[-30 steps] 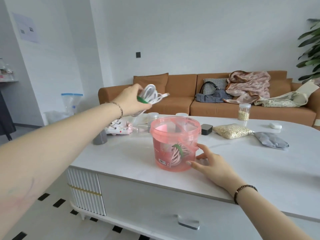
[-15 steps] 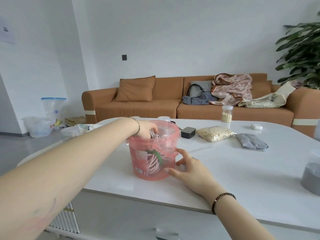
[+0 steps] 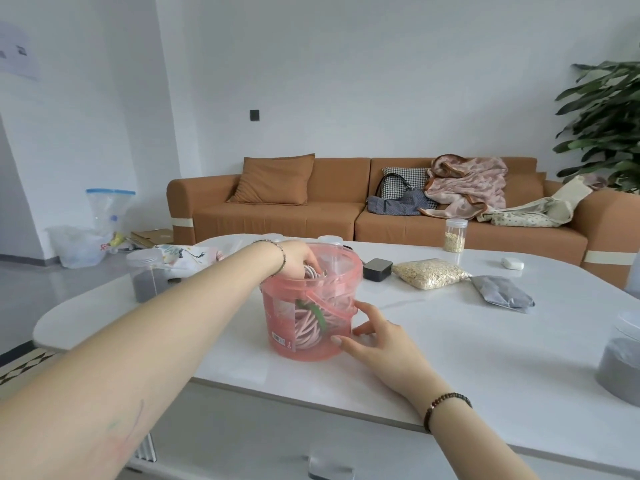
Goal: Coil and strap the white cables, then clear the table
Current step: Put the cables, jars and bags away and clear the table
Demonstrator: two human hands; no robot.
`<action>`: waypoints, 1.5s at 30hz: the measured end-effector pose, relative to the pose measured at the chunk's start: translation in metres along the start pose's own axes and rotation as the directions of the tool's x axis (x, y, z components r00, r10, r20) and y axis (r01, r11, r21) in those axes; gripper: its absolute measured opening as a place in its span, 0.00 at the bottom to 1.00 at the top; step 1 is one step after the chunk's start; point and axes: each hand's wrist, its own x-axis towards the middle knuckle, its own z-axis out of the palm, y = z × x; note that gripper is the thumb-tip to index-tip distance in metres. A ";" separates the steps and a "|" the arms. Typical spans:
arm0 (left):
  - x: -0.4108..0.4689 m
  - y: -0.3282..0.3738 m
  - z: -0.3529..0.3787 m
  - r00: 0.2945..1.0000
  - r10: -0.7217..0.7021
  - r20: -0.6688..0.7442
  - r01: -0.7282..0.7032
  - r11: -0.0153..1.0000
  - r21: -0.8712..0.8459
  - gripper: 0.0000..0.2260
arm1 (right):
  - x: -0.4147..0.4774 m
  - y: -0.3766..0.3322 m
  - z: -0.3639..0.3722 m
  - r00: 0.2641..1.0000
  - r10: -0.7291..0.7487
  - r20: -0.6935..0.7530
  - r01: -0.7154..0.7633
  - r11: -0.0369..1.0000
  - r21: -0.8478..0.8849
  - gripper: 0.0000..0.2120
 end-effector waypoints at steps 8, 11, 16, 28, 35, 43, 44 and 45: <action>-0.037 0.005 0.000 0.802 -0.088 -0.591 -0.113 0.949 -0.294 0.08 | -0.018 -0.013 0.001 0.999 0.043 0.004 -0.039 0.943 -0.330 0.48; -0.051 0.002 0.008 0.691 -0.177 -0.701 -0.248 0.852 -0.460 0.11 | -0.026 -0.015 0.002 0.997 0.077 -0.030 -0.082 0.907 -0.413 0.47; -0.072 -0.004 0.031 0.552 -0.240 -0.798 -0.397 0.766 -0.505 0.13 | -0.032 -0.022 0.006 0.996 0.051 -0.079 -0.082 0.887 -0.454 0.34; -0.175 -0.027 0.064 0.525 0.365 -0.768 -0.285 0.926 0.245 0.06 | -0.060 -0.065 0.003 0.990 0.136 0.019 -0.079 0.677 -0.732 0.13; -0.244 -0.060 0.026 0.806 0.501 -0.315 -0.105 0.646 0.756 0.08 | -0.088 -0.080 0.052 0.967 0.254 -0.012 -0.173 0.621 -0.765 0.26; -0.225 -0.056 0.106 0.994 0.106 -0.005 -0.099 0.945 0.311 0.10 | -0.129 -0.099 0.094 0.914 -0.406 0.026 0.318 0.674 -0.667 0.14; -0.218 -0.054 0.126 0.993 0.121 0.014 -0.121 0.962 0.245 0.10 | -0.136 -0.093 0.099 0.861 -0.506 0.052 0.410 0.629 -0.660 0.11; -0.213 -0.050 0.145 0.990 0.139 0.023 -0.141 0.976 0.169 0.10 | -0.142 -0.086 0.106 0.819 -0.569 0.082 0.472 0.584 -0.660 0.09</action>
